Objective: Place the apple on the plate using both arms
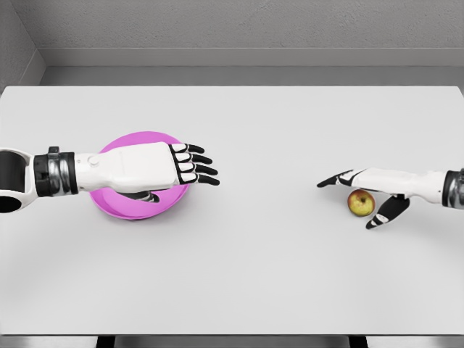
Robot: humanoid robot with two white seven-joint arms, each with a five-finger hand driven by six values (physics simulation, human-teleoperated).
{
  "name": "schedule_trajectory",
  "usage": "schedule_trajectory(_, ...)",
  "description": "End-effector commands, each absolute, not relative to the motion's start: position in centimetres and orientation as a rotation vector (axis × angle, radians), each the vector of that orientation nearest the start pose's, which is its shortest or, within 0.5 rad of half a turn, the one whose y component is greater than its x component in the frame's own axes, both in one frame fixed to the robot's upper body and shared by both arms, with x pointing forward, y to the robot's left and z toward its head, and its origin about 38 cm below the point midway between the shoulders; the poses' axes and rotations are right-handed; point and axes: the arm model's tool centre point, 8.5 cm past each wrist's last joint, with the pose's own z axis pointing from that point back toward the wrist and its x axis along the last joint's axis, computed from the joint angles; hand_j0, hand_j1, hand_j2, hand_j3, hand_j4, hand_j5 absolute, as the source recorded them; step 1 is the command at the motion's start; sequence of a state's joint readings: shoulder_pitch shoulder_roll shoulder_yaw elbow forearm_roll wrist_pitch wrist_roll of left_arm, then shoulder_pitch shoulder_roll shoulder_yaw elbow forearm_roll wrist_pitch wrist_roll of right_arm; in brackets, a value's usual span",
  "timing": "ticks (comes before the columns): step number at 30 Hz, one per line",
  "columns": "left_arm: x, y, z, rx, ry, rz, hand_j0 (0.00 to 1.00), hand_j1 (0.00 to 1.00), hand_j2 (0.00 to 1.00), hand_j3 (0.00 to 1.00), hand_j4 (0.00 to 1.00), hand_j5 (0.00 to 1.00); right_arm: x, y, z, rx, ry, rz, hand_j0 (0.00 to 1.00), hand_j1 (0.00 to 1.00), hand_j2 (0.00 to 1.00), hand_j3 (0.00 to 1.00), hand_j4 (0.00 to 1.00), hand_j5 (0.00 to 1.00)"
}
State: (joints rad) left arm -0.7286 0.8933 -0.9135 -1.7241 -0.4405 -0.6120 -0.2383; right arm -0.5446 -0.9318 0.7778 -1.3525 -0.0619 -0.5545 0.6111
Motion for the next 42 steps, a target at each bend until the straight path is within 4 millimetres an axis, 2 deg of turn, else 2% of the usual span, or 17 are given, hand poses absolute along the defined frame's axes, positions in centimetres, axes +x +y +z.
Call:
schedule_trajectory(1,37.6,21.9,22.4,-0.304,2.041,2.691,1.00,1.00,1.00,1.00,1.00,1.00,39.7,-34.8,14.2,0.057,-1.262,1.765,1.00,1.00,1.00,1.00,1.00,1.00)
schedule_trajectory(11,37.6,22.0,22.4,-0.307,2.038,2.694,1.00,1.00,1.00,1.00,1.00,1.00,40.5,-37.4,13.5,0.014,-1.226,1.720,1.00,1.00,1.00,1.00,1.00,1.00)
schedule_trajectory(20,37.6,22.0,22.4,-0.306,2.040,2.694,1.00,1.00,1.00,1.00,1.00,1.00,40.5,-37.2,13.3,0.009,-1.216,1.734,1.00,1.00,1.00,1.00,1.00,1.00)
schedule_trajectory(22,37.6,22.1,22.4,-0.308,2.038,2.696,1.00,1.00,1.00,1.00,1.00,1.00,40.6,-37.2,13.5,0.007,-1.224,1.741,0.80,0.80,0.80,0.80,0.80,0.80)
schedule_trajectory(23,37.6,22.0,22.4,-0.307,2.038,2.694,1.00,1.00,1.00,1.00,1.00,1.00,40.5,-37.1,13.6,0.015,-1.240,1.755,0.61,0.61,0.61,0.61,0.61,0.61)
schedule_trajectory(26,37.6,22.0,22.4,-0.307,2.038,2.694,1.00,1.00,1.00,1.00,1.00,1.00,40.5,-37.1,13.6,0.015,-1.240,1.755,0.53,0.53,0.53,0.53,0.53,0.53)
schedule_trajectory(28,37.6,22.0,22.4,-0.307,2.038,2.694,1.00,1.00,1.00,1.00,1.00,1.00,40.4,-37.2,13.7,0.012,-1.238,1.756,0.41,0.41,0.41,0.41,0.41,0.41)
schedule_trajectory(32,37.6,22.1,22.4,-0.308,2.038,2.696,1.00,1.00,1.00,1.00,1.00,1.00,40.5,-37.2,13.7,0.014,-1.242,1.752,0.33,0.33,0.33,0.33,0.33,0.33)
schedule_trajectory(35,37.6,22.0,22.4,-0.307,2.038,2.694,1.00,1.00,1.00,1.00,1.00,1.00,40.5,-37.2,13.8,0.017,-1.247,1.747,0.33,0.33,0.33,0.33,0.33,0.33)
schedule_trajectory(38,37.6,22.1,22.4,-0.308,2.038,2.696,1.00,1.00,1.00,1.00,1.00,1.00,40.8,-36.9,14.7,0.027,-1.288,1.723,0.33,0.33,0.33,0.33,0.33,0.33)
schedule_trajectory(40,37.6,22.1,22.4,-0.307,2.040,2.695,1.00,1.00,1.00,1.00,1.00,1.00,41.2,-34.3,17.2,0.058,-1.388,1.757,0.33,0.33,0.33,0.33,0.33,0.33)
schedule_trajectory(41,37.6,22.1,22.4,-0.310,2.037,2.697,1.00,1.00,1.00,1.00,1.00,1.00,41.3,-32.4,18.4,0.076,-1.442,1.794,0.33,0.33,0.33,0.33,0.33,0.33)
schedule_trajectory(42,37.6,22.1,22.4,-0.308,2.038,2.696,1.00,1.00,1.00,1.00,1.00,1.00,41.4,-30.8,19.0,0.099,-1.486,1.812,0.33,0.33,0.33,0.33,0.33,0.33)
